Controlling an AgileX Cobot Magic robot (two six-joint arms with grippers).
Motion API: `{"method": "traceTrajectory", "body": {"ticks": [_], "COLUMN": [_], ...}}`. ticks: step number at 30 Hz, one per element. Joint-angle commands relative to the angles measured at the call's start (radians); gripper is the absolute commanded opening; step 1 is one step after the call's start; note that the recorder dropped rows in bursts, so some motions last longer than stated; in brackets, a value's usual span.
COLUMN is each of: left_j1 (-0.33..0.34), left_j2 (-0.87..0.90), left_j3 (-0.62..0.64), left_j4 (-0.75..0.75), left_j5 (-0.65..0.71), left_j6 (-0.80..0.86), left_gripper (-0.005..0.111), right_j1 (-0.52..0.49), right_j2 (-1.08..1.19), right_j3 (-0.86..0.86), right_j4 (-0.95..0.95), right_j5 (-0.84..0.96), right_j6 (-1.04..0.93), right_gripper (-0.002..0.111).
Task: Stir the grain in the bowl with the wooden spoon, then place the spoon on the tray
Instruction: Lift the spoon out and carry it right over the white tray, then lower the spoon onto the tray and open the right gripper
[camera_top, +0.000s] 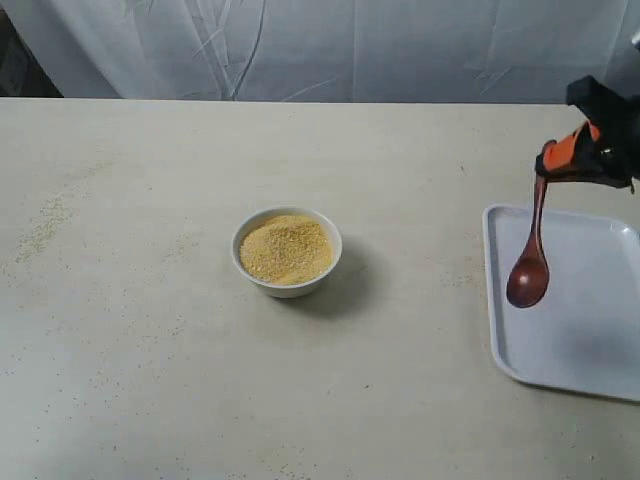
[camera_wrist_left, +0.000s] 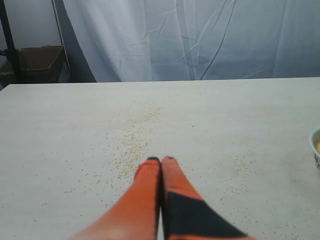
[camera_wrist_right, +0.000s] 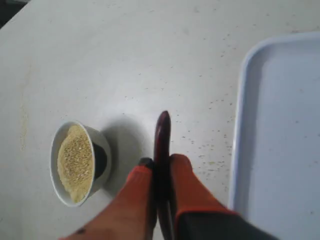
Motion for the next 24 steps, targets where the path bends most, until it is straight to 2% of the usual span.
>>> {"method": "traceTrajectory", "body": {"ticks": [1,4,7,9,12,13,17,19,21,24], "left_j1": [-0.002,-0.002,-0.002,-0.002,-0.002,-0.002,-0.002,-0.002,-0.002,-0.002], "left_j2": [-0.004,-0.004,-0.004,-0.004,-0.004,-0.004,-0.004,-0.004,-0.004,-0.004], "left_j3": [0.005,0.005,0.005,0.005,0.005,0.005,0.005,0.005,0.005,0.005], "left_j4": [0.0,0.0,0.0,0.0,0.0,0.0,0.0,0.0,0.0,0.0], "left_j5": [-0.015,-0.015,-0.015,-0.015,-0.015,-0.015,-0.015,-0.015,-0.015,-0.015], "left_j6": [-0.001,-0.001,-0.001,-0.001,-0.001,-0.001,-0.001,-0.001,-0.001,-0.001], "left_gripper": [0.0,0.0,0.0,0.0,0.0,0.0,0.0,0.0,0.0,0.0], "right_j1": [-0.052,-0.052,-0.052,-0.052,-0.052,-0.052,-0.052,-0.052,-0.049,-0.019], "right_j2": [0.134,0.212,0.252,0.264,0.267,0.262,0.208,0.167,0.101,-0.017], "right_j3": [-0.002,-0.002,-0.002,-0.002,-0.002,-0.004,-0.017,-0.024,-0.024,-0.022], "right_j4": [0.03,0.008,-0.059,-0.111,-0.198,-0.229,-0.466,-0.531,-0.541,-0.552], "right_j5": [-0.029,-0.098,-0.193,-0.233,-0.257,-0.259,-0.259,-0.246,-0.22,-0.174], "right_j6": [-0.094,-0.09,0.004,0.053,0.146,0.178,0.409,0.463,0.465,0.398], "right_gripper": [-0.001,-0.001,0.001,0.016,0.047,0.049,0.049,0.047,0.036,0.005]}}
